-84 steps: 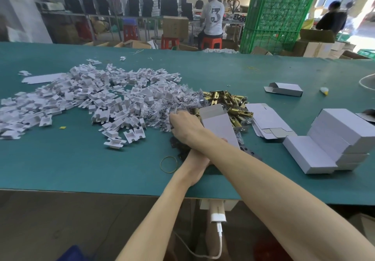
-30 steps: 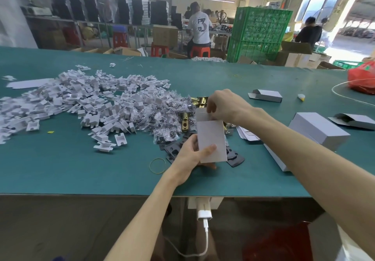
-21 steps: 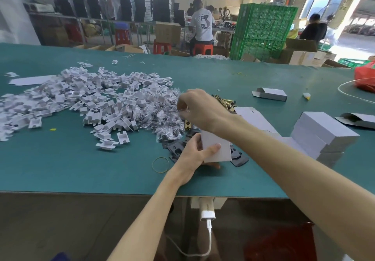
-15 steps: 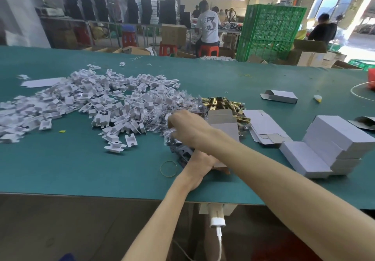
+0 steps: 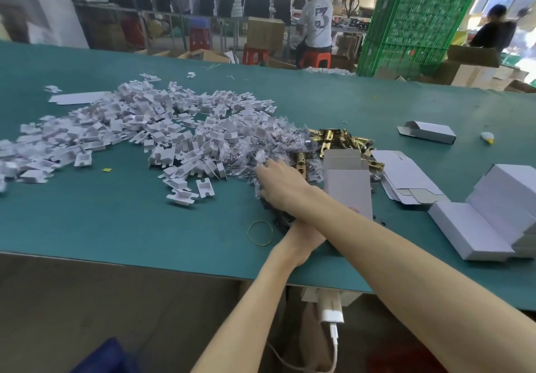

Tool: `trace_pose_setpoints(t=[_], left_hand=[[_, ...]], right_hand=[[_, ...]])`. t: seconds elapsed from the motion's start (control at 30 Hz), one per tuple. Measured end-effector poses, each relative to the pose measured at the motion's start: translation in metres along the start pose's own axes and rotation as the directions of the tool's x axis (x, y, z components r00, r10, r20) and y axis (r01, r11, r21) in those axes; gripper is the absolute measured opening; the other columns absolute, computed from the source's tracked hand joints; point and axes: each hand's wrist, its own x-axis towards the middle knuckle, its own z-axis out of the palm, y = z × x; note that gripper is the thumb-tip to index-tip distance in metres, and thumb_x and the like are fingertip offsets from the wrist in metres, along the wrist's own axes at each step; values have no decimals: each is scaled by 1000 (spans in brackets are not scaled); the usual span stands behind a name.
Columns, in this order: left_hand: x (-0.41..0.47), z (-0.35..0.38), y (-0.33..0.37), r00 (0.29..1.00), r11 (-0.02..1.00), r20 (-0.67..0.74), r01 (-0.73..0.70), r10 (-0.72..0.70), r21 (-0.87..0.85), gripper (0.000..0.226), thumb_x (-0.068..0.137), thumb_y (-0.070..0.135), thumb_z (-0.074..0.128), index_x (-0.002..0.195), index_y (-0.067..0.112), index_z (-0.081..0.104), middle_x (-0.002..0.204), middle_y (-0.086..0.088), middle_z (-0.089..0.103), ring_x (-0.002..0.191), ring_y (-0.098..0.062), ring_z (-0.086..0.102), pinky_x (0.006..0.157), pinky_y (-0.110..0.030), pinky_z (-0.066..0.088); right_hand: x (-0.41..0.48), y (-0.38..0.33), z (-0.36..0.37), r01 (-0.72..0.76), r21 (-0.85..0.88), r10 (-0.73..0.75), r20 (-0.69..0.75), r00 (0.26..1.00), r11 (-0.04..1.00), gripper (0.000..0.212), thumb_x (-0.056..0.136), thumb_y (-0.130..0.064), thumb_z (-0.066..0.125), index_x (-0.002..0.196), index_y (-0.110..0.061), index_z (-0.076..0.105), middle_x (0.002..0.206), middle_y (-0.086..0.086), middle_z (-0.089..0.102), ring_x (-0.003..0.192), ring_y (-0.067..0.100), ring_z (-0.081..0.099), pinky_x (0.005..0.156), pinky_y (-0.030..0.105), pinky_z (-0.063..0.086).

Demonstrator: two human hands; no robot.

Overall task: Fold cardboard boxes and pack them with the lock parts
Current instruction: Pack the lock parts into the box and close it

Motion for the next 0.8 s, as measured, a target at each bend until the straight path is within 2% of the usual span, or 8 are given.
trace_pose_setpoints(t=[0.1, 0.2, 0.33, 0.43, 0.5, 0.6, 0.7, 0.8], left_hand=[[0, 5, 11, 1000, 997, -12, 17, -18, -72, 40, 106, -10, 42, 146, -11, 41, 128, -14, 53, 85, -2, 55, 74, -7, 50], [-3, 10, 23, 996, 995, 36, -81, 83, -52, 38, 104, 12, 63, 135, -7, 52, 133, -30, 58, 114, -36, 58, 113, -46, 45], [-2, 12, 26, 990, 987, 36, -136, 140, -84, 10, 102, 13, 66, 109, 15, 59, 101, -6, 64, 105, -23, 52, 105, -52, 45], [3, 12, 22, 986, 986, 9, -167, 167, -4, 18, 106, 2, 53, 121, -7, 57, 115, -25, 64, 102, -23, 53, 100, -46, 48], [4, 14, 22, 984, 982, 21, -178, 177, 70, 19, 106, -1, 47, 122, -10, 55, 118, -27, 63, 100, -21, 52, 101, -47, 48], [4, 16, 21, 983, 980, 20, -185, 184, 67, 9, 106, -1, 48, 109, 4, 56, 108, -16, 63, 96, -16, 50, 95, -41, 49], [4, 15, 22, 984, 985, 29, -174, 174, 3, 22, 105, 6, 58, 87, 20, 53, 78, 6, 56, 77, -4, 46, 81, -27, 42], [-1, 13, 23, 982, 984, 62, -178, 179, -22, 19, 101, 23, 68, 89, 20, 54, 79, 0, 55, 85, -14, 50, 89, -43, 43]], right_hand=[[1, -1, -3, -25, 50, 28, -66, 997, 998, 14, 101, -16, 59, 106, -4, 54, 115, 14, 54, 112, 36, 52, 76, 41, 42], [3, -5, -5, -57, 108, 70, -120, 990, 993, 25, 104, -24, 54, 118, -2, 54, 124, 17, 54, 117, 38, 51, 87, 46, 48], [9, -2, -4, -277, 3, 275, -122, 954, 961, 39, 95, -1, 52, 133, 9, 46, 128, 26, 51, 115, 44, 52, 89, 45, 49], [7, 14, -1, -358, -33, 359, 15, 933, 933, 42, 93, -1, 52, 133, 8, 47, 131, 27, 50, 116, 43, 52, 93, 48, 52], [3, 22, 3, -378, -24, 379, 57, 924, 925, 42, 94, -3, 51, 134, 5, 47, 134, 27, 45, 121, 44, 48, 98, 48, 48], [2, 22, 5, -374, -13, 374, 23, 927, 927, 39, 94, -4, 52, 132, 4, 48, 133, 25, 45, 121, 43, 47, 97, 47, 44], [4, 14, 3, -318, 14, 318, -83, 944, 948, 37, 92, -1, 56, 129, 3, 51, 128, 22, 48, 117, 40, 49, 94, 47, 45], [7, 0, 1, -168, 57, 173, -99, 980, 984, 23, 98, -11, 57, 118, 1, 57, 123, 19, 53, 116, 37, 51, 88, 45, 46]])
